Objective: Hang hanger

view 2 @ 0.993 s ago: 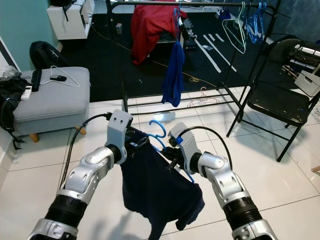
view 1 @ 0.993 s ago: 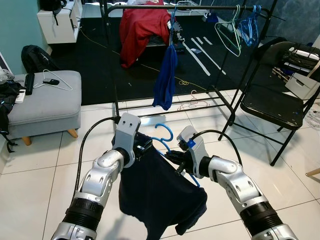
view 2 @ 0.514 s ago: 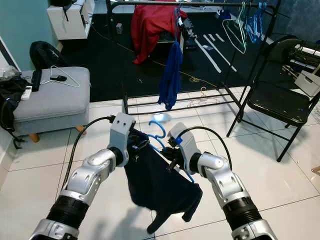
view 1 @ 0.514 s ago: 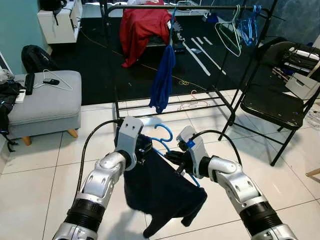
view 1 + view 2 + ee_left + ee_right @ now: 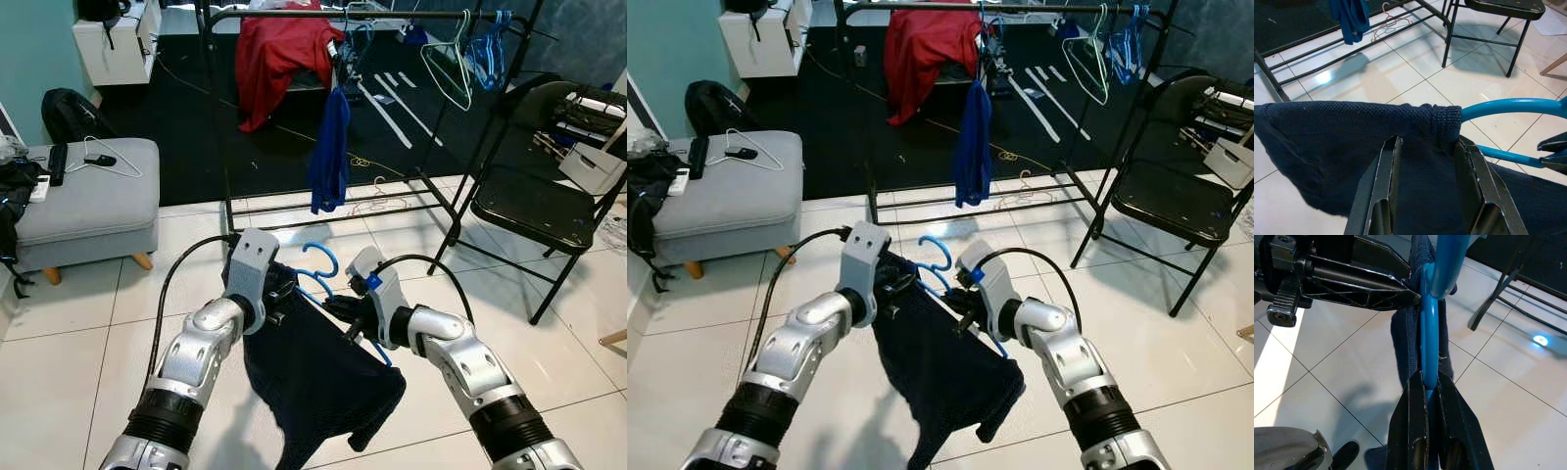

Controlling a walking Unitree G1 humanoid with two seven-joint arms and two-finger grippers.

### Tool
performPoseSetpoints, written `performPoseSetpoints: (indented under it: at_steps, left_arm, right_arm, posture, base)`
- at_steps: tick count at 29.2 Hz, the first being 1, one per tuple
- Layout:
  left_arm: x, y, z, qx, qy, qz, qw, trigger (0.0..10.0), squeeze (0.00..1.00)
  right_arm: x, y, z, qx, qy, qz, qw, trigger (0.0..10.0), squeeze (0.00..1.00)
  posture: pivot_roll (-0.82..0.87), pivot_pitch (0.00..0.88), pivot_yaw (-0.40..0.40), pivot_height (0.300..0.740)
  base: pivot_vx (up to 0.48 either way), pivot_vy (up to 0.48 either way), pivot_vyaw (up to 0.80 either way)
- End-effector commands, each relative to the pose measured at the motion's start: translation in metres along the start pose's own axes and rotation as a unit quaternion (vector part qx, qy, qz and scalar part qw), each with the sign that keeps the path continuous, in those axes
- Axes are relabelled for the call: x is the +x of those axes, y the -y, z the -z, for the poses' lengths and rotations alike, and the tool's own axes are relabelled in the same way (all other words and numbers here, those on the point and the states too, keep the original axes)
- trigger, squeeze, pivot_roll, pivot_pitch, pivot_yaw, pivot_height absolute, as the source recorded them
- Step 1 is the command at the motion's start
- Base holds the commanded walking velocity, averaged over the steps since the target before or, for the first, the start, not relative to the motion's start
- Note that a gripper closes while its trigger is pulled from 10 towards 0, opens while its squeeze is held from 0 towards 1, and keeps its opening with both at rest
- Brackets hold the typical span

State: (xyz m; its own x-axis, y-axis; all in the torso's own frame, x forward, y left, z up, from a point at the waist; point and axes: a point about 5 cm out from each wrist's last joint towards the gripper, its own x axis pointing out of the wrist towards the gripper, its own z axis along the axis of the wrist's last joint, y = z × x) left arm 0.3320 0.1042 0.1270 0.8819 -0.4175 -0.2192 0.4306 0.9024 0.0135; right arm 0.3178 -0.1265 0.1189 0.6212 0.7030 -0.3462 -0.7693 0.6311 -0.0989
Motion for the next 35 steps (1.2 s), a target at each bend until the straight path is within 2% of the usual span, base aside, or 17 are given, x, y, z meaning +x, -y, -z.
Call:
performPoseSetpoints:
  at_steps: [1, 10, 11, 12, 13, 14, 15, 16, 17, 18, 19, 35]
  left_arm:
    - [-0.0013, -0.0046, 0.0063, 0.005, -0.016, -0.006, 1.0, 10.0, 0.0]
    - [-0.0026, -0.0048, 0.0062, 0.002, -0.015, 0.0, 1.0, 10.0, 0.0]
    - [-0.003, -0.0048, 0.0061, 0.0, -0.014, 0.002, 1.0, 10.0, 0.05]
    - [-0.003, -0.0048, 0.0061, 0.0, -0.014, 0.002, 1.0, 10.0, 0.05]
    - [-0.0032, -0.0047, 0.0059, -0.001, -0.013, 0.003, 1.0, 10.0, 0.29]
    - [-0.0032, -0.0047, 0.0059, -0.001, -0.013, 0.003, 1.0, 10.0, 0.29]
    - [-0.0032, -0.0046, 0.0056, -0.002, -0.012, 0.003, 1.0, 10.0, 0.79]
    - [-0.0032, -0.0046, 0.0056, -0.002, -0.012, 0.003, 1.0, 10.0, 0.79]
    - [-0.0029, -0.0046, 0.0052, 0.002, -0.011, 0.002, 1.0, 10.0, 0.4]
    - [-0.0029, -0.0046, 0.0052, 0.002, -0.011, 0.002, 1.0, 10.0, 0.4]
    - [-0.0026, -0.0046, 0.0052, 0.005, -0.011, 0.001, 1.0, 10.0, 0.0]
    - [-0.003, -0.0066, 0.0096, 0.019, -0.021, -0.005, 1.0, 10.0, 0.0]
  right_arm:
    - [-0.0011, 0.0023, -0.0024, 0.002, 0.005, 0.003, 1.0, 10.0, 0.0]
    - [-0.0011, 0.0023, -0.002, 0.002, 0.005, 0.004, 1.0, 10.0, 0.0]
    - [-0.0011, 0.0023, -0.0019, 0.002, 0.004, 0.004, 1.0, 10.0, 0.0]
    - [-0.0011, 0.0023, -0.0019, 0.002, 0.004, 0.004, 1.0, 10.0, 0.0]
    - [-0.001, 0.0022, -0.0019, 0.002, 0.004, 0.004, 1.0, 10.0, 0.0]
    - [-0.001, 0.0022, -0.0019, 0.002, 0.004, 0.004, 1.0, 10.0, 0.0]
    - [-0.0009, 0.0022, -0.0019, 0.002, 0.005, 0.003, 1.0, 10.0, 0.0]
    - [-0.0009, 0.0022, -0.0019, 0.002, 0.005, 0.003, 1.0, 10.0, 0.0]
    - [-0.0008, 0.0022, -0.0019, 0.002, 0.005, 0.003, 1.0, 10.0, 0.0]
    - [-0.0008, 0.0022, -0.0019, 0.002, 0.005, 0.003, 1.0, 10.0, 0.0]
    - [-0.0008, 0.002, -0.0019, 0.002, 0.005, 0.004, 1.0, 10.0, 0.0]
    - [-0.0014, 0.0013, -0.0014, 0.0, 0.005, 0.003, 1.0, 10.0, 0.0]
  posture:
    - [-0.06, 0.08, -0.041, 0.74]
    - [-0.06, 0.081, -0.041, 0.74]
    - [-0.06, 0.08, -0.041, 0.74]
    - [-0.06, 0.08, -0.041, 0.74]
    - [-0.06, 0.079, -0.041, 0.74]
    - [-0.06, 0.079, -0.041, 0.74]
    - [-0.06, 0.079, -0.041, 0.74]
    - [-0.06, 0.079, -0.041, 0.74]
    - [-0.06, 0.079, -0.041, 0.74]
    - [-0.06, 0.079, -0.041, 0.74]
    - [-0.06, 0.074, -0.038, 0.74]
    - [-0.06, 0.066, -0.04, 0.74]
  base:
    - [0.0, 0.0, 0.0]
    - [0.0, 0.0, 0.0]
    - [0.0, 0.0, 0.0]
    - [0.0, 0.0, 0.0]
    - [0.0, 0.0, 0.0]
    - [0.0, 0.0, 0.0]
    - [0.0, 0.0, 0.0]
    - [0.0, 0.0, 0.0]
    - [0.0, 0.0, 0.0]
    - [0.0, 0.0, 0.0]
    - [0.0, 0.0, 0.0]
    - [0.0, 0.0, 0.0]
